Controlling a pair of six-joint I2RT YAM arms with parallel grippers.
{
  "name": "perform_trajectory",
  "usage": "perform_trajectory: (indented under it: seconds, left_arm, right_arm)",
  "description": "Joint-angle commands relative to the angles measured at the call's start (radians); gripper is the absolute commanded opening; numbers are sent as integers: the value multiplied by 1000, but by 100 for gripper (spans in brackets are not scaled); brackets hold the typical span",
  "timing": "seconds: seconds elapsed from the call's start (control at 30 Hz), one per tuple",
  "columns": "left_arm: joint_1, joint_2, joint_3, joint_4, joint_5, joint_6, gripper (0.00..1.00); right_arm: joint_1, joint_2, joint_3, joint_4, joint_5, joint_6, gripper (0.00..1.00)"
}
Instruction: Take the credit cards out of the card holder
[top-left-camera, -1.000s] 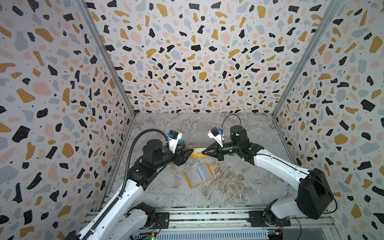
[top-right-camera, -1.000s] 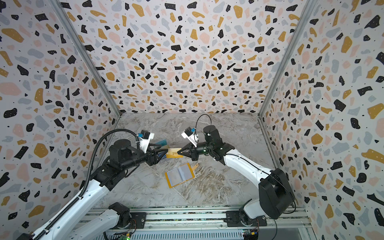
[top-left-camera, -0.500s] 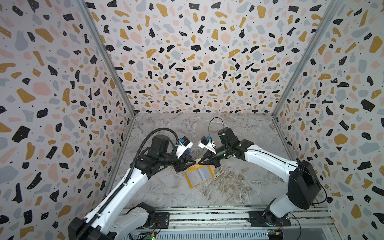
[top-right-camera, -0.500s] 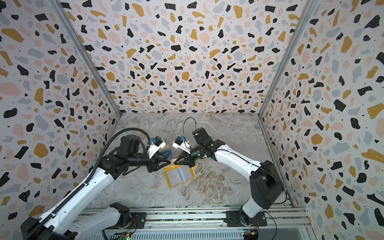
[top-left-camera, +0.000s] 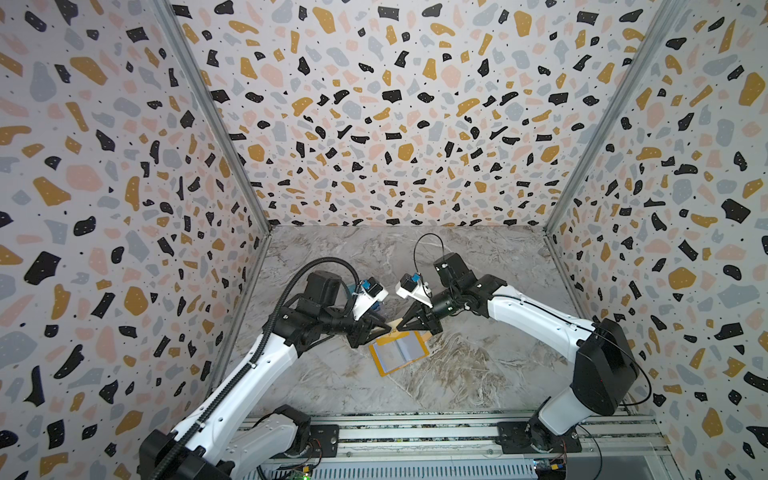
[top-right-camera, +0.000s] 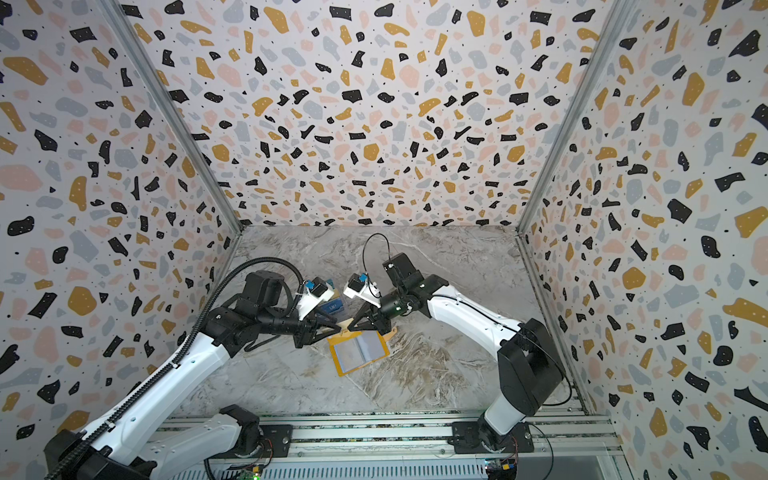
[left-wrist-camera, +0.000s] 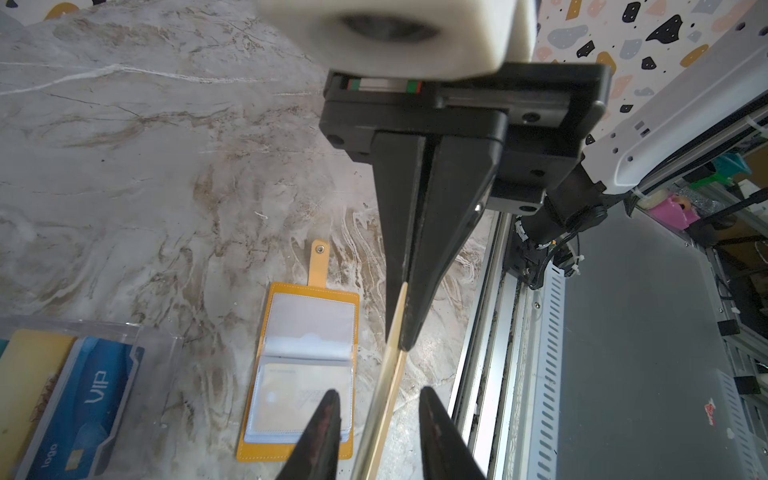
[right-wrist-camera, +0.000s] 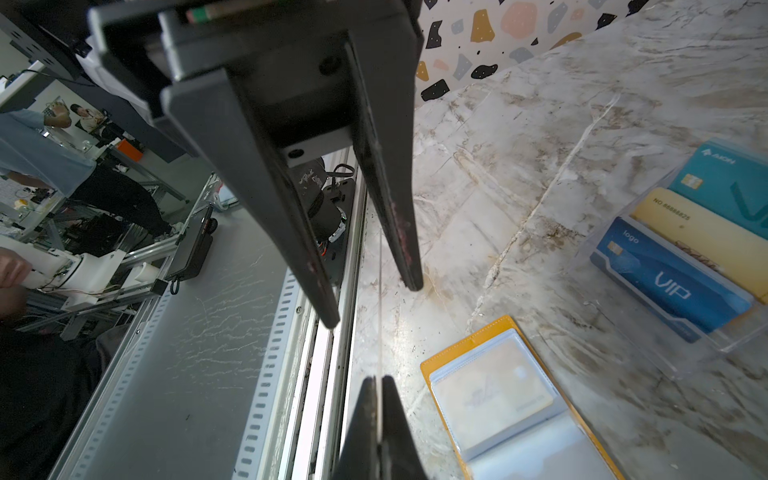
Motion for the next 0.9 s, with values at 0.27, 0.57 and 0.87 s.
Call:
perform_trajectory:
  seconds: [0.27,0.57,0.87]
  left_arm:
    - [6,10,28,-22,78,21,18]
    - [5,11,22,-10,75,16,0]
    - [31,76,50,5,-15,85,0]
  right_arm:
    - [4,6,66,-20,-33,-36,0]
    - [-3,4,55,26,12,15,17]
    - [-82,-129,-103,189,120,136,67]
